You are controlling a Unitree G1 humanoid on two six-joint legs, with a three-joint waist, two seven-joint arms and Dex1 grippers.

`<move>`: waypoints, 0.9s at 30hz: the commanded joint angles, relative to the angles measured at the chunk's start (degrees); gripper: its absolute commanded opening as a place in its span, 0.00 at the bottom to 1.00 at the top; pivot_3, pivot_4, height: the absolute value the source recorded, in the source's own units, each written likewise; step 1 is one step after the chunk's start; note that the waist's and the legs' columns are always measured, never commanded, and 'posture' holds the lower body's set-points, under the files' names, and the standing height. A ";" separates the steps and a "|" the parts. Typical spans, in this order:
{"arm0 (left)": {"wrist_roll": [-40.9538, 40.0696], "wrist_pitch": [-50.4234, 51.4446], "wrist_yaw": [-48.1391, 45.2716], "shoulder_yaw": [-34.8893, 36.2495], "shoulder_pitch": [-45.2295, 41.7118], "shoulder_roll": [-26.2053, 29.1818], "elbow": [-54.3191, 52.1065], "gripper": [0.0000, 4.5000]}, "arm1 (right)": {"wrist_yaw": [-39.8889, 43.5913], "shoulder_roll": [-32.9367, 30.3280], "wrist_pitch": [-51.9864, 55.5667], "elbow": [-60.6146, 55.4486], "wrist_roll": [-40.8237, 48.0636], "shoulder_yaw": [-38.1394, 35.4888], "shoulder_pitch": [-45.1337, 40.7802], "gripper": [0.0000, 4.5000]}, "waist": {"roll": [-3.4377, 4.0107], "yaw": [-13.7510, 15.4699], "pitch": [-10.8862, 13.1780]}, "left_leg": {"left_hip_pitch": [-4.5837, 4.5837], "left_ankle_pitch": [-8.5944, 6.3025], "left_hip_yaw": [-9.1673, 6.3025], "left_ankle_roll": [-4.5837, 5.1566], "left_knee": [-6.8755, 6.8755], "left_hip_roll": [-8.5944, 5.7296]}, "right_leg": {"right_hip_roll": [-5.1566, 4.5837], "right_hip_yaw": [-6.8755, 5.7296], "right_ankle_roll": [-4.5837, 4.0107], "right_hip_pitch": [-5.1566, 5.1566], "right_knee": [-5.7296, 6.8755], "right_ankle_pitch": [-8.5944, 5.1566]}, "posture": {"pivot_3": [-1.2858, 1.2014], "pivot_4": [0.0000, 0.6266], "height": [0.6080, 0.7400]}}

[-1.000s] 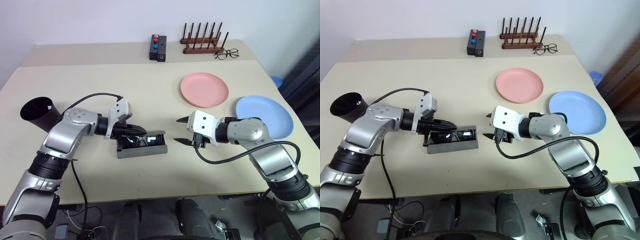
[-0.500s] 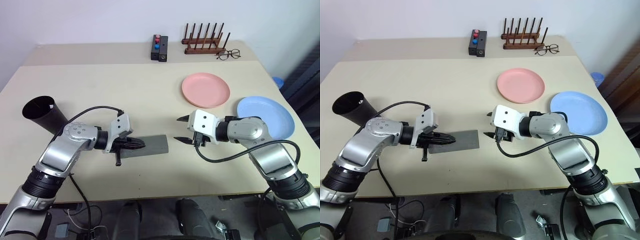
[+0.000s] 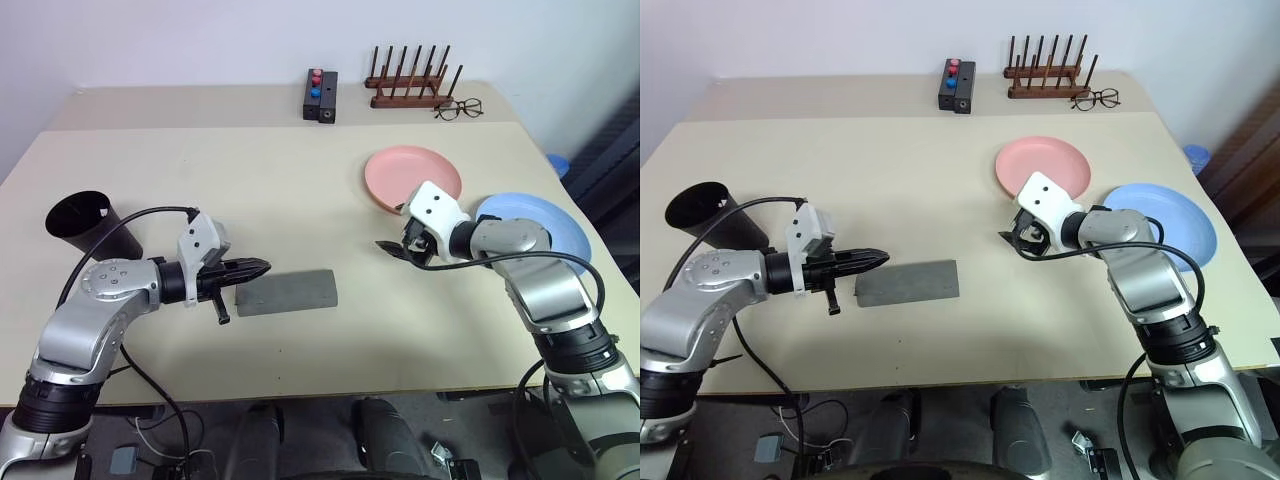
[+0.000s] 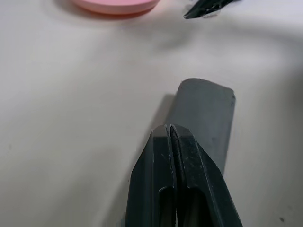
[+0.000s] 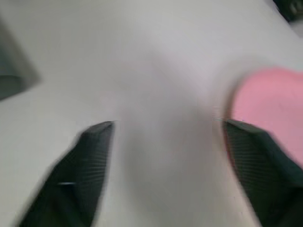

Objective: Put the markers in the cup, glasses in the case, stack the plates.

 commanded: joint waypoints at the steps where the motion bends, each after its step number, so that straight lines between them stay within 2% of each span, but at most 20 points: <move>1: -1.76 0.58 1.78 1.93 0.65 -0.05 -2.92 0.00 | -2.68 -0.55 -1.60 1.88 -2.23 -1.09 -1.62 1.00 | 0.00 -0.11 0.00 | 0.00 0.00 0.00 0.00 0.01 0.00 | 0.00 0.00 -0.01 0.00 0.00 0.00 | 0.52 0.24 1.00; 9: -4.36 2.98 7.09 2.27 1.20 -2.84 -5.15 0.00 | -7.27 0.63 -12.78 11.84 -9.83 3.07 -4.20 1.00 | 0.00 -0.45 0.00 | 0.00 0.00 0.01 0.00 -0.02 0.00 | 0.00 0.00 0.16 -0.02 0.00 0.10 | 0.52 0.24 1.00; 18: -7.48 4.43 9.79 2.82 2.57 -3.43 -8.57 0.00 | -12.64 4.34 -31.69 32.51 -18.02 8.14 -9.22 1.00 | 0.00 -0.41 0.00 | 0.02 0.01 0.01 -0.01 -0.01 0.00 | 0.00 0.01 0.17 0.00 0.01 0.11 | 0.52 0.24 1.00; 19: -7.55 4.42 9.95 2.77 2.73 -3.37 -8.72 0.00 | -12.61 4.69 -32.47 33.58 -18.05 7.99 -9.49 0.88 | 0.00 -0.41 0.00 | 0.02 0.01 0.01 -0.01 0.00 0.00 | 0.00 0.01 0.16 0.01 0.01 0.12 | 0.52 0.24 1.00; 20: -7.62 4.43 10.19 2.70 2.89 -3.42 -8.93 0.00 | -12.74 4.86 -33.66 34.72 -18.62 8.27 -9.78 0.81 | 0.00 -0.41 0.00 | 0.02 0.01 0.01 -0.01 0.01 0.00 | 0.00 0.01 0.16 0.02 0.01 0.12 | 0.52 0.24 1.00; 27: -8.80 4.53 11.70 2.34 3.33 -4.10 -10.04 0.00 | -15.74 5.88 -38.02 38.86 -21.46 7.60 -10.58 0.01 | 0.00 -0.39 0.00 | 0.03 0.01 0.00 -0.01 -0.01 0.00 | 0.00 0.00 0.19 0.02 0.01 0.13 | 0.52 0.24 1.00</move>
